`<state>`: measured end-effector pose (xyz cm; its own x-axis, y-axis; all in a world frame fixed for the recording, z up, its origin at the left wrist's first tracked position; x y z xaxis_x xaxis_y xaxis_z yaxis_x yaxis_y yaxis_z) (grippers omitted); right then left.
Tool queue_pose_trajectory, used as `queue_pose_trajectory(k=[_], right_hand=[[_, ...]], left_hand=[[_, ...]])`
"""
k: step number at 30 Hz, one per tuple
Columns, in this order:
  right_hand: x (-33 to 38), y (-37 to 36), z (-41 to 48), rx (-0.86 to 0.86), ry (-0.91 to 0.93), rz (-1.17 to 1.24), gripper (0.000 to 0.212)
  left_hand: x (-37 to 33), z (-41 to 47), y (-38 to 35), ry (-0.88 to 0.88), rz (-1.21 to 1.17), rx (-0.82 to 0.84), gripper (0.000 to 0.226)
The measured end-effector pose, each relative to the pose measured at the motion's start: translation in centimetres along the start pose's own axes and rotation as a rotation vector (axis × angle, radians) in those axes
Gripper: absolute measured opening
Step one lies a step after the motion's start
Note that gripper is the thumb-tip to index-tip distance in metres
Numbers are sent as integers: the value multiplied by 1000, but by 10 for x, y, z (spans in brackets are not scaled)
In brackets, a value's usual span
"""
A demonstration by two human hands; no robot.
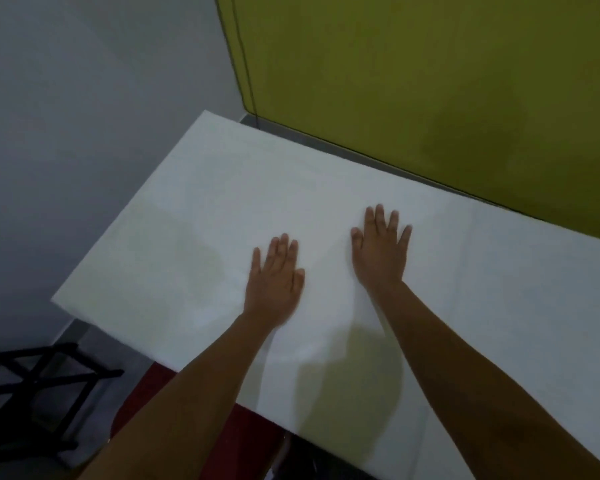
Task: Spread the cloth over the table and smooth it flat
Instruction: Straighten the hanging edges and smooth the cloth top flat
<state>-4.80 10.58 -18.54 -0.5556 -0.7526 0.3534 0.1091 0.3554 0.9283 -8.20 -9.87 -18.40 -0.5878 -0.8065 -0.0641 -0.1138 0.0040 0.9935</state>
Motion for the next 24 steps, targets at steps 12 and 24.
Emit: queue_pose_trajectory(k=[12, 24], right_hand=[[-188, 44, -218, -249, -659, 68, 58], [-134, 20, -278, -130, -421, 35, 57]], left_hand=[[0, 1, 2, -29, 52, 9, 56], [-135, -121, -19, -359, 86, 9, 56]])
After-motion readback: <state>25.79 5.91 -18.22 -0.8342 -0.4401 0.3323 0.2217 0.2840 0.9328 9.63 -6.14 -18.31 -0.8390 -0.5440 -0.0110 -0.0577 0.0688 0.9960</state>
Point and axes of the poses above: each hand's wrist, its own z-axis towards the middle knuckle, its own y-axis out of the back of the hand, x = y × z, the point moved 5 cm from there along z, towards the middle knuckle, and after that the axes turned 8 degrees about z, right-handed, at the moved point
